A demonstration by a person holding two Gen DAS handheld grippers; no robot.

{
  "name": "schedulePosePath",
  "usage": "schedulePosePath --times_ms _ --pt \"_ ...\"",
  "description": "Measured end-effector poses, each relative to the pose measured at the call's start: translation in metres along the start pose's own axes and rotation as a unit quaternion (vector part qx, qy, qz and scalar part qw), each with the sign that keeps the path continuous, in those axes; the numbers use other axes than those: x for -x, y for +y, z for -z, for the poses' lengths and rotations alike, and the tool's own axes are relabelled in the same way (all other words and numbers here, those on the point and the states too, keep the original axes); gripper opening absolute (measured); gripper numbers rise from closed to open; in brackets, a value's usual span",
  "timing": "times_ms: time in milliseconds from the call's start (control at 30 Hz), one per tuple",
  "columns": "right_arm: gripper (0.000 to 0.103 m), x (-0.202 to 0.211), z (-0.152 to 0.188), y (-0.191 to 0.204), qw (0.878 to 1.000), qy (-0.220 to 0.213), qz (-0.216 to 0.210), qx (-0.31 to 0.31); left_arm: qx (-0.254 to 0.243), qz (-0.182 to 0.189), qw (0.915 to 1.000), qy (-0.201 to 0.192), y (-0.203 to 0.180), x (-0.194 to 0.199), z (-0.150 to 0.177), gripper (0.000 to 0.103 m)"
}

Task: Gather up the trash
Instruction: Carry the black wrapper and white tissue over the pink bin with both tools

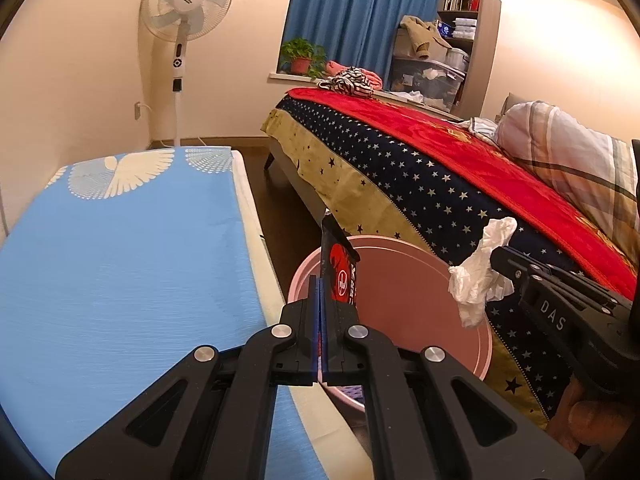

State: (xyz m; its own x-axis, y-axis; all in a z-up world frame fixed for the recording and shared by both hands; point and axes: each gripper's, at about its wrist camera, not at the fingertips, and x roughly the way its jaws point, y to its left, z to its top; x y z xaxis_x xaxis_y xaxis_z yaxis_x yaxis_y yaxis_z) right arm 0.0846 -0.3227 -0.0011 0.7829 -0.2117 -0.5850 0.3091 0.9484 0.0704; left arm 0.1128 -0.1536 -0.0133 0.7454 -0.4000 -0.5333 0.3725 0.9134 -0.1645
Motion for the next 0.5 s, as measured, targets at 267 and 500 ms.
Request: schedulePosePath --times_ms 267,500 --pt "0.002 -0.005 0.002 -0.002 1.000 0.006 0.004 -0.004 0.006 0.007 0.9999 0.006 -0.001 -0.009 0.000 0.000" --pt "0.002 -0.006 0.002 -0.003 1.000 0.006 0.005 -0.006 0.003 0.012 0.9999 0.007 -0.006 -0.012 0.000 0.000"
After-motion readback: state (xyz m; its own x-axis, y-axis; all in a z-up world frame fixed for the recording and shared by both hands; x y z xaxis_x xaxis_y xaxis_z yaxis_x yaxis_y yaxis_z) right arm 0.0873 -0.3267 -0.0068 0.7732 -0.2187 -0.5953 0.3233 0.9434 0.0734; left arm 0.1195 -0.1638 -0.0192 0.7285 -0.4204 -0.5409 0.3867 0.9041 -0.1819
